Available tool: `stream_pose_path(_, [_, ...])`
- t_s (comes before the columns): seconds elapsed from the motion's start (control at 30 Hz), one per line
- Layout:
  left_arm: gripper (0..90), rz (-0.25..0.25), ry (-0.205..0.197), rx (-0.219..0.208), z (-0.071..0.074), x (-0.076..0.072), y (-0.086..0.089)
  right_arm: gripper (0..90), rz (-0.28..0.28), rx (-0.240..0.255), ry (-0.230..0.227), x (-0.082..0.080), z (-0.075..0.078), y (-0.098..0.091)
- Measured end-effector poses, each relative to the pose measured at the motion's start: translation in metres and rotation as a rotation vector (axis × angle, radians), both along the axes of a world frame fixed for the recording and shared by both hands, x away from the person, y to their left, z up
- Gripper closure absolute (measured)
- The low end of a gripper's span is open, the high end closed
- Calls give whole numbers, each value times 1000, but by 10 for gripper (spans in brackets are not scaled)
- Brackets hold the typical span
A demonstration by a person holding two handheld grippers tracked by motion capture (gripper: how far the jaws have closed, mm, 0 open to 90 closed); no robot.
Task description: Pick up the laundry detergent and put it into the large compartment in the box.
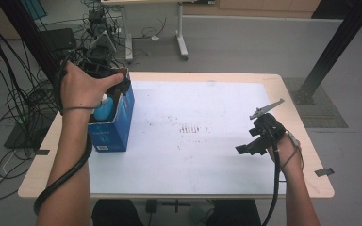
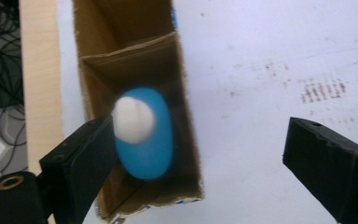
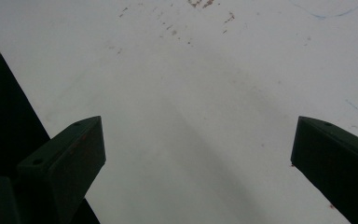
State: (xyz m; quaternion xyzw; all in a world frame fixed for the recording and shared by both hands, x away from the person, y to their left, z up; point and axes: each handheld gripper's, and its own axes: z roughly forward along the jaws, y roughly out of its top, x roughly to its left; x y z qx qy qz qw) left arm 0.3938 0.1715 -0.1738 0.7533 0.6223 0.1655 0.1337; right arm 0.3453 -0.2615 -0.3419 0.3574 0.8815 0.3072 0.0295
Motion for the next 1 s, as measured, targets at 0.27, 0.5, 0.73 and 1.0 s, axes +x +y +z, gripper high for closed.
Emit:
stream_pose_path(0.27, [69, -53, 16, -22, 3, -1, -17, 28, -4, -2, -3, -1, 2, -1])
stream_pose_path(0.5, [66, -115, 42, -26, -1, -2, -36, 28, -14, -1, -4, -3, 2, 0])
stream_pose_path(0.73, [57, -196, 69, -37, -8, -4, -61, 28, -17, -2, -3, -4, 1, 1])
stream_pose_path(1.0, [51, -252, 103, -52, -25, -7, -89, 28, -25, -6, -6, -6, 4, -2])
